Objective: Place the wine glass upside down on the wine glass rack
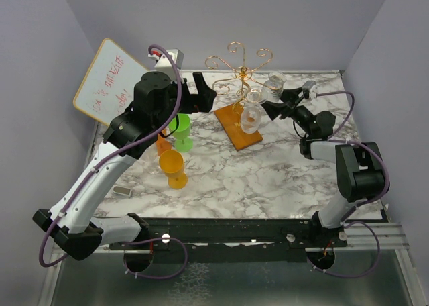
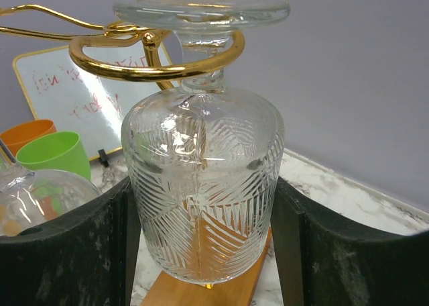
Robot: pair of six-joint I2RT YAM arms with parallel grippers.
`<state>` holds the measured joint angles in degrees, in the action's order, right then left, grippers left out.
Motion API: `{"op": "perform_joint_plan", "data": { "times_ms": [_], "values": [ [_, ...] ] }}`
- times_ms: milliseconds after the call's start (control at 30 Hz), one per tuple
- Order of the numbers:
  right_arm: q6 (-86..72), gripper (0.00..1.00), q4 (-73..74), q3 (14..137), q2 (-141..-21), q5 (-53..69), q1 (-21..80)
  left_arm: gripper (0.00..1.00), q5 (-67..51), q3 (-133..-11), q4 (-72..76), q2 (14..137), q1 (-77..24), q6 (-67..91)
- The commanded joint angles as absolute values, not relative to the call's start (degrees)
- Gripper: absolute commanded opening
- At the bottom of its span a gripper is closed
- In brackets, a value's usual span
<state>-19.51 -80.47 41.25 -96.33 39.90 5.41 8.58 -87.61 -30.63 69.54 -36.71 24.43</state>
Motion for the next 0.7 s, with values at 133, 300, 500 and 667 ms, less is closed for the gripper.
{"op": "perform_joint_plan", "data": {
  "times_ms": [133, 300, 500, 667],
  "values": [
    [-21.68, 0.68, -81.67, 42.03, -96.09, 37.24, 5.29, 0.99, 9.97, -87.27, -31.03, 68.38, -36.36, 24.35],
    [-21.46, 0.84, -82.24, 41.17, -95.24, 37.45, 5.34, 0.99, 10.28, -87.13, -31.03, 67.84, -36.39, 24.35],
    [-20.68, 1.0, -81.47, 40.02, -93.35, 37.55, 5.29, 0.99, 10.35, -86.51, -31.03, 67.05, -36.36, 24.08],
    [-18.86, 1.0, -79.5, 38.43, -90.89, 36.2, 5.34, 0.99, 10.44, -85.51, -31.03, 66.16, -36.34, 23.99]
  ]
}}
